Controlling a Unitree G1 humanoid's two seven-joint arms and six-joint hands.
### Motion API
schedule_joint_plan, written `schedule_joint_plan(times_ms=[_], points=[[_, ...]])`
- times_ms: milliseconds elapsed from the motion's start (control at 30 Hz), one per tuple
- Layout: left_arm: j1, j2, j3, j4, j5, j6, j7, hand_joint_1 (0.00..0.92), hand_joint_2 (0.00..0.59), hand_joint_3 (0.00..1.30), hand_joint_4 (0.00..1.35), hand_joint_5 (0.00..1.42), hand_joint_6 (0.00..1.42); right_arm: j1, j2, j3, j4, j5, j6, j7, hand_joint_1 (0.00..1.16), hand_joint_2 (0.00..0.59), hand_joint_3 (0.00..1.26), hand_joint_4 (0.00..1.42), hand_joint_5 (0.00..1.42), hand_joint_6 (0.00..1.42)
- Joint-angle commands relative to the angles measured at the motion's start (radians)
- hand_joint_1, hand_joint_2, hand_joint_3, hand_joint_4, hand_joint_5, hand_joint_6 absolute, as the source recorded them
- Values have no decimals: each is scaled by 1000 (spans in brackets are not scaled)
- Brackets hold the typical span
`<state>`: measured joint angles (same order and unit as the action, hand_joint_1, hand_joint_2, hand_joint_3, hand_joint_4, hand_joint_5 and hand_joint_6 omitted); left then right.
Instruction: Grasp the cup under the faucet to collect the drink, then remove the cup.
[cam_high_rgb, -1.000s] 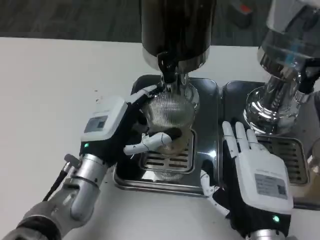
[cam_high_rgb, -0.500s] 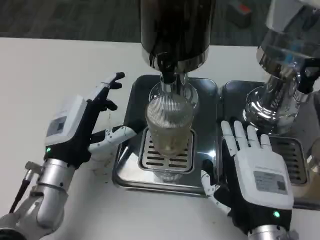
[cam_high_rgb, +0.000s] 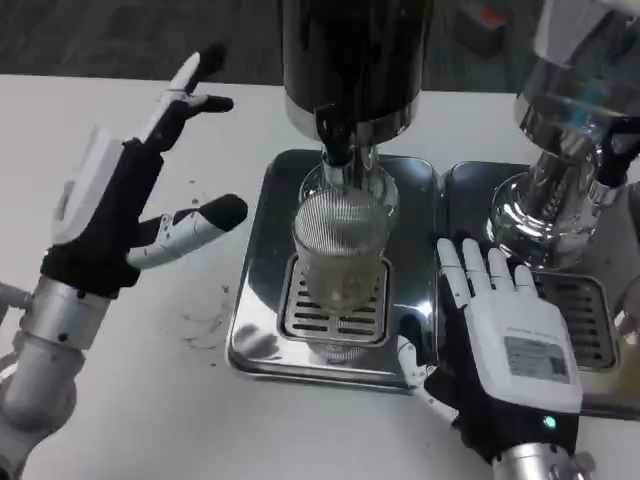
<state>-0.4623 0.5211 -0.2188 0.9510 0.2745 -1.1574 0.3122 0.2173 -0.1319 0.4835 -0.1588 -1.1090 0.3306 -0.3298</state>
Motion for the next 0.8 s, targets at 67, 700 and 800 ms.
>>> schedule_joint_plan(times_ms=[67,700,800], points=[[-7,-11,10,-110,-213,-10,-275,0,62,37,0,249,171,-4,3,-4,10,10,-2,-6,367,521,44,0,0,1],[-83,-165,98,-99,-368,83,-730,0,68,40,0,212,132,8,49,-5,20,7,16,-52,355,521,35,0,0,15],[-87,-175,105,-94,-364,82,-747,0,68,64,0,245,166,11,52,-6,18,6,19,-54,354,521,34,0,0,16]])
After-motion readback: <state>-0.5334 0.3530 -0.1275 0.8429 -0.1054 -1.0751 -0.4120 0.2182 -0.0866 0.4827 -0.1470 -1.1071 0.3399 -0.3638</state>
